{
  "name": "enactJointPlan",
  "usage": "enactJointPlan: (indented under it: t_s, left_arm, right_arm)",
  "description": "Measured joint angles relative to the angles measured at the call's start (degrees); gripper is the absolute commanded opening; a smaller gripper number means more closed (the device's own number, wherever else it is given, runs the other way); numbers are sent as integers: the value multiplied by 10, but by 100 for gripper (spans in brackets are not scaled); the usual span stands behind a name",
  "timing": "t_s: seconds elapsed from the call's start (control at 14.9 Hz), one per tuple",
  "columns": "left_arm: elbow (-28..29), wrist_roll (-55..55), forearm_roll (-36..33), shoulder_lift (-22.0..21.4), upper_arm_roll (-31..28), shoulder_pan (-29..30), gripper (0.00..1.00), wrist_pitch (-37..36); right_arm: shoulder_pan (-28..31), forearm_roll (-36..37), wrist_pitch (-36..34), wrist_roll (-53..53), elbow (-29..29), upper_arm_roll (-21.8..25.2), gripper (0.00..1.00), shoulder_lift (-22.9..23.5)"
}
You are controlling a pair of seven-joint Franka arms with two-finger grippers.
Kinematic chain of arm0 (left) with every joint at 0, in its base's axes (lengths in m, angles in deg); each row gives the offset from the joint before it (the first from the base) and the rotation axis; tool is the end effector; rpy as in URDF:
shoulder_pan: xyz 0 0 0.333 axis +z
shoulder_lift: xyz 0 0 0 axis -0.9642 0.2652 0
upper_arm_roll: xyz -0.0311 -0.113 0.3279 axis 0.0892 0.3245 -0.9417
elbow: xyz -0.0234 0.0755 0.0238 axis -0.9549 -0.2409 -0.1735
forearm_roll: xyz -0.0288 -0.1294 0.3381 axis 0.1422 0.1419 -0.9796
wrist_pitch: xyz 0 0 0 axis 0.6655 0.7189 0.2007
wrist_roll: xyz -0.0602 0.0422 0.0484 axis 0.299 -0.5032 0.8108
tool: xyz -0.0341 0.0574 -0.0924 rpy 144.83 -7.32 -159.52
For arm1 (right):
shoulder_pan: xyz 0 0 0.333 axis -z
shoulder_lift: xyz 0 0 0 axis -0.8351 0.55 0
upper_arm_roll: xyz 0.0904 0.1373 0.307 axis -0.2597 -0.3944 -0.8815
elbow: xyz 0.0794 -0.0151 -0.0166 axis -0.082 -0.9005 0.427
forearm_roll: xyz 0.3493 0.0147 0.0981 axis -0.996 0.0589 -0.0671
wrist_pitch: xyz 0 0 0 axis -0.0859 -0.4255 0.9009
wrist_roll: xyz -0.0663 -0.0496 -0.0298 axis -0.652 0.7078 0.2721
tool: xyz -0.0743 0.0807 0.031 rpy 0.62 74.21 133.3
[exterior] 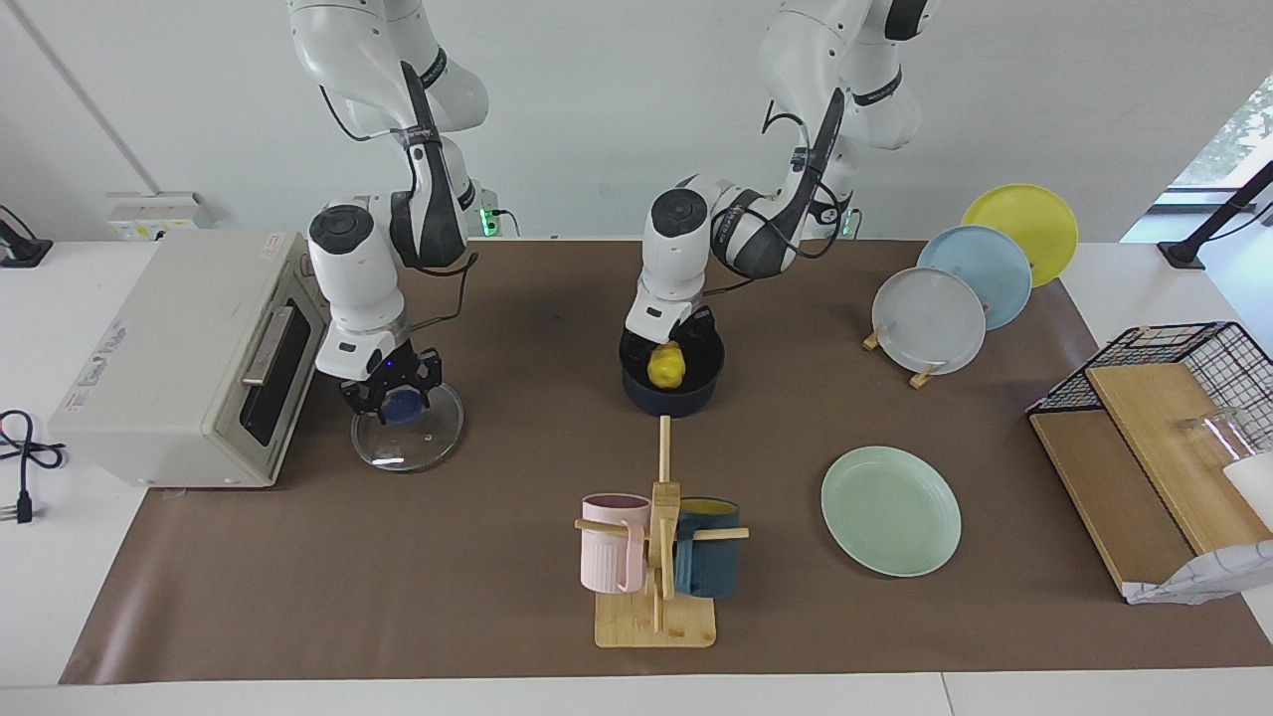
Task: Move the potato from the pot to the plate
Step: 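Carry the potato to the green plate while the right gripper sets down the lid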
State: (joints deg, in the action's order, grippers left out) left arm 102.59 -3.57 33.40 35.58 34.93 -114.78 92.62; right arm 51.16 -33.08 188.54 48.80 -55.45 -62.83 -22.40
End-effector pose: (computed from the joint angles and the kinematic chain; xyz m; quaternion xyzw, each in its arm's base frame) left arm 0.4201 -0.4043 0.3660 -0.9955 -0.0910 0.0253 0.0054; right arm 0.5282 0.0329 0.3815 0.9668 0.2460 0.0524 0.0460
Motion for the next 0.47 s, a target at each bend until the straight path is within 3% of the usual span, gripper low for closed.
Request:
enactJointPlan:
  t_s: [0.27, 0.4, 0.47]
  left_arm:
    - [1, 0, 0, 0, 0, 0, 40, 0]
    - [0, 0, 0, -1, 0, 0, 21, 0]
    - [0, 0, 0, -1, 0, 0, 13, 0]
  right_arm:
    - [4, 0, 0, 0, -2, 0, 67, 0]
    - [6, 0, 0, 0, -2, 0, 74, 0]
    - [7, 0, 0, 0, -2, 0, 85, 0]
